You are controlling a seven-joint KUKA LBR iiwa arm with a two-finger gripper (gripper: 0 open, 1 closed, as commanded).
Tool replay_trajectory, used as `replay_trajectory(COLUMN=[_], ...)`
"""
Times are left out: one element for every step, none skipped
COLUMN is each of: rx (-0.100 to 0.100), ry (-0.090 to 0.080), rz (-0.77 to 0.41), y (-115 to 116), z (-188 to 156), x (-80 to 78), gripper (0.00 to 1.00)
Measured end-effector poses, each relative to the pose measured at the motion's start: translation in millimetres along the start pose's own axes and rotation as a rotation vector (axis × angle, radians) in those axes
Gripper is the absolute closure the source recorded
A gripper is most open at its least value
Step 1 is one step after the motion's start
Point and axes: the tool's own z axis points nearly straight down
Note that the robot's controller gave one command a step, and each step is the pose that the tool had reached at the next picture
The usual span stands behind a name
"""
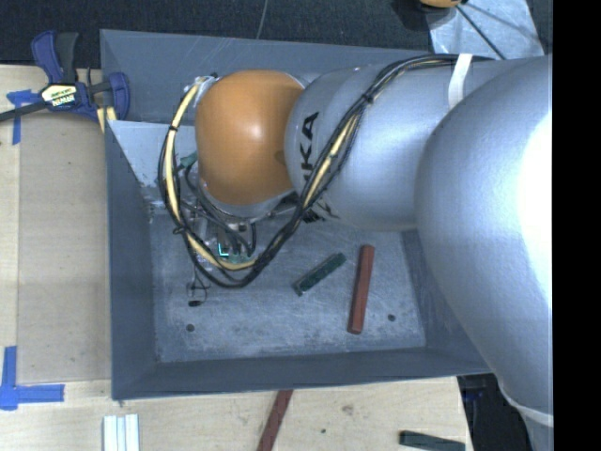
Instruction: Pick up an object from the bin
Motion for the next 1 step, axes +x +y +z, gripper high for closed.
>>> replay_trajectory(rx=[-0.003], ry=[-0.007], rz=[0.002], y=[-0.4], z=[-4.2], x=[-2.2], gripper=[0.00])
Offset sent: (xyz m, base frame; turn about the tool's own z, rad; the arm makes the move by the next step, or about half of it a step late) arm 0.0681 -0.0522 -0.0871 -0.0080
